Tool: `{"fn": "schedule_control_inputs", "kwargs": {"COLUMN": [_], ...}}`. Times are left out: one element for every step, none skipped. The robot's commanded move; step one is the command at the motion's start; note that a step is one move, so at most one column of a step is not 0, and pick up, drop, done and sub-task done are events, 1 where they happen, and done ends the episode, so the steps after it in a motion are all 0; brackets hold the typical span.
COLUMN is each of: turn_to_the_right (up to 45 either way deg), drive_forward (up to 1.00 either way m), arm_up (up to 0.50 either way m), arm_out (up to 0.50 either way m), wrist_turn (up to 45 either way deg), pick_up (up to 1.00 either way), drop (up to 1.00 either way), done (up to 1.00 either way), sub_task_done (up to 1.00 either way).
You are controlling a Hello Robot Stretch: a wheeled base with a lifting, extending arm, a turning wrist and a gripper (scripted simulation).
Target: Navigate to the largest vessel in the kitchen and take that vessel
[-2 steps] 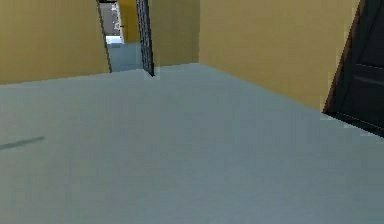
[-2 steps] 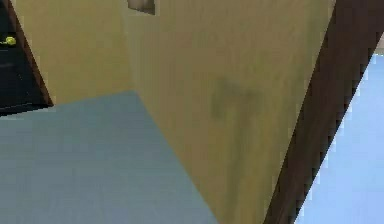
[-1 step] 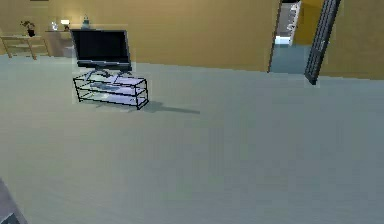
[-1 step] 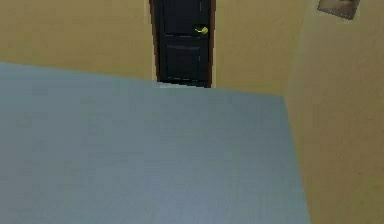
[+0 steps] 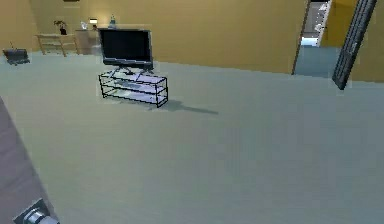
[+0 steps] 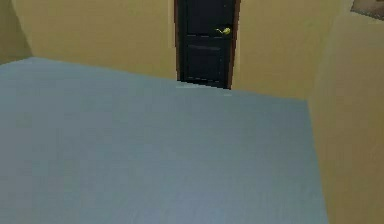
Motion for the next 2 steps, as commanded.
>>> {"fn": "schedule_control_inputs", "kwargs": {"turn_to_the_right": [0.0, -45.0], "drive_forward": [0.75, 0.0], "arm_up": [0.0, 0.0], "arm_out": [0.0, 0.0], "wrist_turn": [0.0, 0.0], "pick_up": [0.0, 0.0], "drop": [0.0, 0.0], "done": [0.0, 0.0], "sub_task_done": [0.0, 0.0]}}
